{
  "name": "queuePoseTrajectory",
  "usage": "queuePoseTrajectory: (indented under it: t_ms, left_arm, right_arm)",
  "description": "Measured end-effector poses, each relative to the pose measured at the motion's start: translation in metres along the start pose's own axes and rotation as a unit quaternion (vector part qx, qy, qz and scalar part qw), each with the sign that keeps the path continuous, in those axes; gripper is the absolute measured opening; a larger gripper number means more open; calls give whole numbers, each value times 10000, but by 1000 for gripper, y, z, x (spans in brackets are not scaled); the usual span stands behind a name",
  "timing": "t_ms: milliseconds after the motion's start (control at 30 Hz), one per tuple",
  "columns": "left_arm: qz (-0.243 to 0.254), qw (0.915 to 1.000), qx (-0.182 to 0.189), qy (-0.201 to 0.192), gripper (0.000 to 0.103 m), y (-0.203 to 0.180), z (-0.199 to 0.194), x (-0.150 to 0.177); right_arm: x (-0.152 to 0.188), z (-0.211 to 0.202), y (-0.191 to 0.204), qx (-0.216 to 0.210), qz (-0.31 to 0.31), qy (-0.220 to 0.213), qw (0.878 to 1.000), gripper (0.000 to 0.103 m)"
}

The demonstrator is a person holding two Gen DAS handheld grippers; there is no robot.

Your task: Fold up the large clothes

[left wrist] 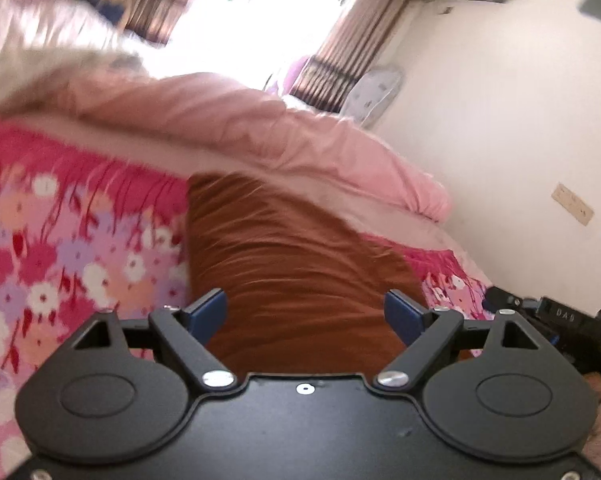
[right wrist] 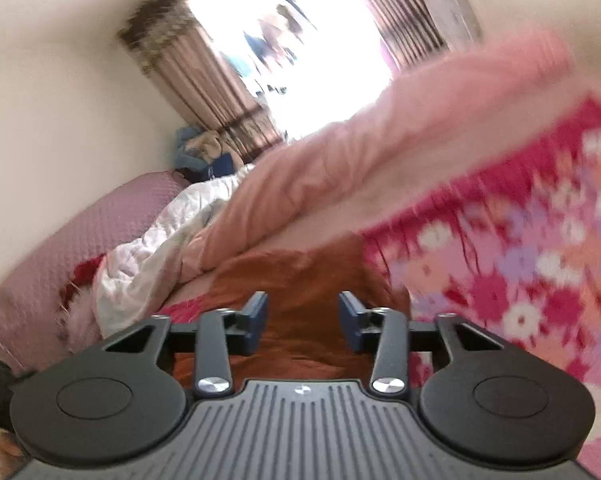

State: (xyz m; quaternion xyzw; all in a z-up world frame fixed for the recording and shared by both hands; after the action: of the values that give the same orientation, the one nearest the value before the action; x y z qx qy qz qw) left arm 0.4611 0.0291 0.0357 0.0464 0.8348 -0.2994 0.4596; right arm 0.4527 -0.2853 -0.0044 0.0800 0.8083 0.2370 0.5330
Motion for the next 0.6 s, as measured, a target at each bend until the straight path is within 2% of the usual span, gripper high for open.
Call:
queuePoseTrajectory:
  t_ms: [67, 133, 300, 367, 433, 467, 533, 600]
  left_arm:
    - [230, 9996, -147, -109, 88, -17, -2, 8]
    - [314, 9994, -127, -36, 88, -26, 5, 24]
    - [222, 9987, -289, 357, 88, -22, 32, 63]
    - [162, 9972, -446, 583, 88, -14, 46, 78]
    - [90, 9965, -525, 638, 88, -6, 57, 90]
    - [117, 9961, -619, 620, 87, -3, 59, 94]
    - [228, 9955, -687, 611, 88, 1, 64, 101]
    - [348, 9951, -717, 588, 88, 3, 67, 105]
  right_arm:
    - [4, -11, 27, 49, -424, -137, 9990, 35]
    - [14, -13, 46, 88, -692, -191, 9974, 32]
    - [56, 3, 55, 741, -1379, -121, 9876, 27]
    - [71, 11, 50, 966, -1463, 11, 9845, 25]
    - [82, 17, 41, 1202, -1451, 108, 9820, 23]
    - [86, 20, 35, 1249, -1410, 177, 9819, 20]
    - [93, 27, 22, 1324, -1214, 320, 9832, 1]
    - [97, 32, 12, 1293, -1043, 403, 9853, 0]
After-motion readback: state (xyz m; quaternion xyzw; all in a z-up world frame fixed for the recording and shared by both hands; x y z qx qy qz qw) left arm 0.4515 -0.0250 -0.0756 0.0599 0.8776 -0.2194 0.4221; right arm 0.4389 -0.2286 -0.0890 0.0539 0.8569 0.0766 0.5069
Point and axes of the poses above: each gripper's, at about its wrist camera, not at the fingertips, and z roughly the way its jaws point, y to its left, x to its underside, the point moved 8 cm from there along z, roughly the way its jaws point, and after that the axes turned 2 degrees about x, right-handed, at the moved point
